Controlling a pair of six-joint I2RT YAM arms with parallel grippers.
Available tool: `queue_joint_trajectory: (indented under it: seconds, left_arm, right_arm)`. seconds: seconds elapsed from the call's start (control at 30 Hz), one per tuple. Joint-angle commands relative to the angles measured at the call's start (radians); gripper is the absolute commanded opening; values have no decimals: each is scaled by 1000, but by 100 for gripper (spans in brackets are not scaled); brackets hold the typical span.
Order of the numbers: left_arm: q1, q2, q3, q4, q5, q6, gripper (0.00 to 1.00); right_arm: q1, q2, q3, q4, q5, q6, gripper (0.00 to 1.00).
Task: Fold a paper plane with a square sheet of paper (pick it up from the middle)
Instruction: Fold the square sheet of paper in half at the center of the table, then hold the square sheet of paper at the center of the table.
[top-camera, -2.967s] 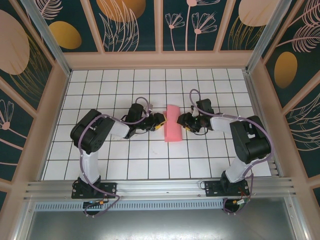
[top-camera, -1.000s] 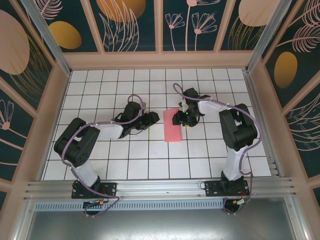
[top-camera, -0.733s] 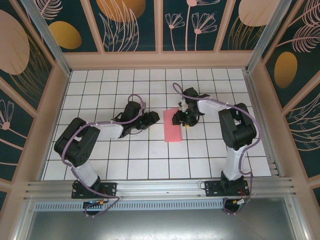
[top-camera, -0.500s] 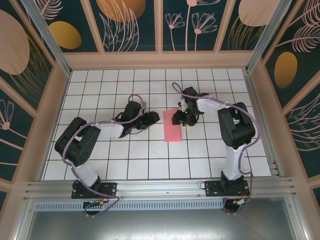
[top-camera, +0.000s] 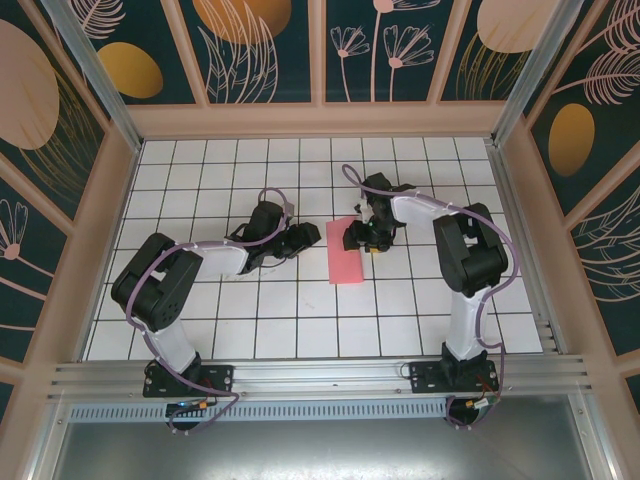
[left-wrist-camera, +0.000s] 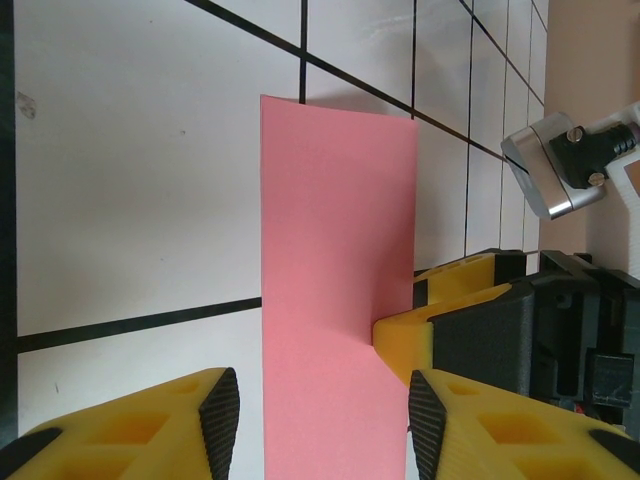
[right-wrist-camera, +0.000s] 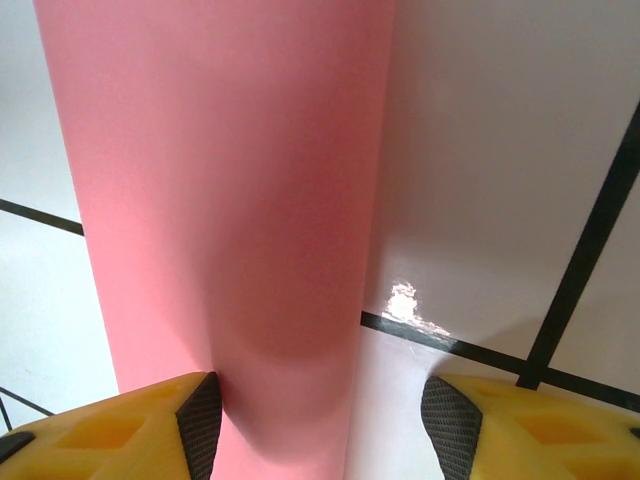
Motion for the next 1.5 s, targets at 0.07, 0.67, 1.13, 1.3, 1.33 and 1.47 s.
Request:
queue_joint_trajectory:
  seconds: [0.07,0.67,1.13,1.3,1.33,1.47]
  left_arm:
    - [-4,6,17,-10,15,27,51]
    - [-3,12,29,-17,22,33,50]
    - [-5,45,71,5,48,1,22]
    - [-7,61,85,24,57,-16,16]
    - [-7,66,92,23,57,-20,13]
    - [-13,108,131,26,67,-41,0]
  right_arm:
    - [-9,93,0,27,152,-30,62]
    - [-9,124,6,13,181,-52,62]
    - [-15,129,-20,30,191,-9,62]
    - [-17,127,-30,34,189,-12,62]
    - [-17,128,-31,34,191,-12,62]
    - [-16,126,-30,30,192,-14,62]
